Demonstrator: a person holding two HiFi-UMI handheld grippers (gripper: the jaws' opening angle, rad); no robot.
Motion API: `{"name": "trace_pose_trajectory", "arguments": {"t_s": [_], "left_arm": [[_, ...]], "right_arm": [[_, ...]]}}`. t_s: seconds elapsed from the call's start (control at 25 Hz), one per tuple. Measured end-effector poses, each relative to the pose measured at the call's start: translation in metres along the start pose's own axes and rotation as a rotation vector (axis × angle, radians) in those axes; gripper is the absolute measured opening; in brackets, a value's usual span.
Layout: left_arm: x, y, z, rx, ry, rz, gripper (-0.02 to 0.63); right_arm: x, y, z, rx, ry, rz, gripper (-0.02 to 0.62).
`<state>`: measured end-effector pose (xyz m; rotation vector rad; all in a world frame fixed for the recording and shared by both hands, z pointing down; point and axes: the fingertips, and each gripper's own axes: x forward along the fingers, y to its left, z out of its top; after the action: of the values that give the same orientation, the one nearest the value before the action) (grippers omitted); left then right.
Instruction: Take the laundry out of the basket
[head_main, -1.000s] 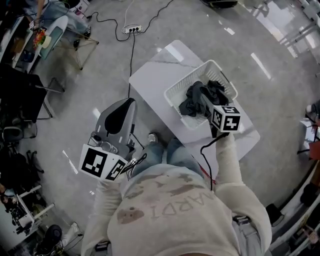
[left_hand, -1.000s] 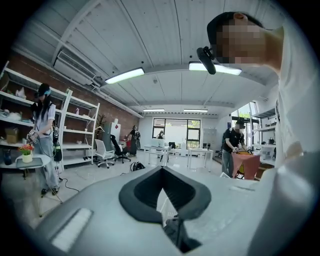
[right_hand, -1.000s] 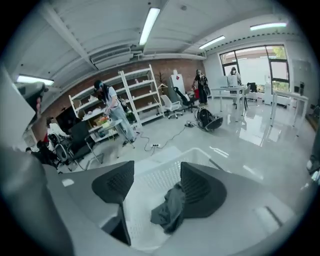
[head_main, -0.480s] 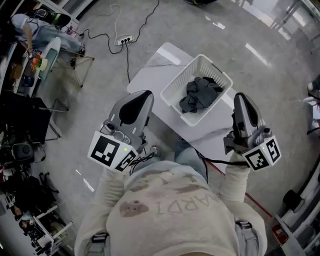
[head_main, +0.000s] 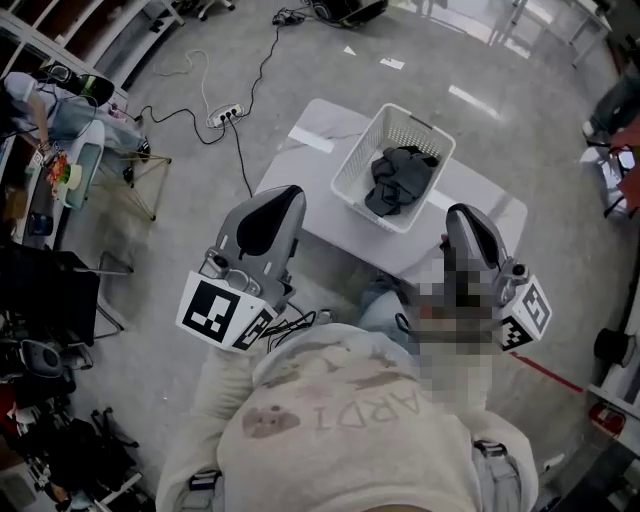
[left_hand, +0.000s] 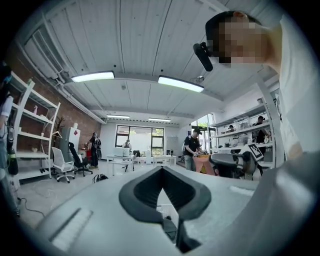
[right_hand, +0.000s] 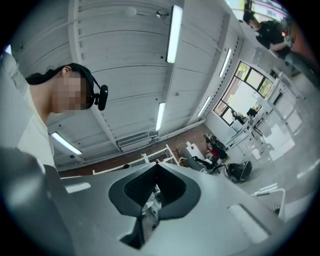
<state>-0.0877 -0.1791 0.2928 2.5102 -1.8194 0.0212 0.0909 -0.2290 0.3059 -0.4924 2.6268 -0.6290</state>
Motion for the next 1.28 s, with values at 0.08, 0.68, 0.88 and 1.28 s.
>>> {"name": "trace_pose_trajectory", "arguments": {"t_s": [0.08,0.68,0.88,1.28], "left_arm": [[-0.033,-0.001,-0.007,-0.03,-0.009,-0.039,0.0],[-0.146,-0.072,-0.021,-0.043,0.011,-0.354,0.0],[-0.161,-0.115,-0.01,-0.008,0.02,-0.446,0.0],[-0.231,-0.226,-0.003,0.024,0.004,-0.509,0.0]], "right_arm": [[-0.001,0.027,-0.016,-0.072,-0.015,-0.089,0.028],[-0.054,0.187,-0.096,-0.258,0.129,-0.339,0.028],[-0.07,0.214,-0.104,-0.446,0.203,-0.395,0.028],[-0.176,0.295,-0.111,-0.498,0.161,-0.48,0.028]]}}
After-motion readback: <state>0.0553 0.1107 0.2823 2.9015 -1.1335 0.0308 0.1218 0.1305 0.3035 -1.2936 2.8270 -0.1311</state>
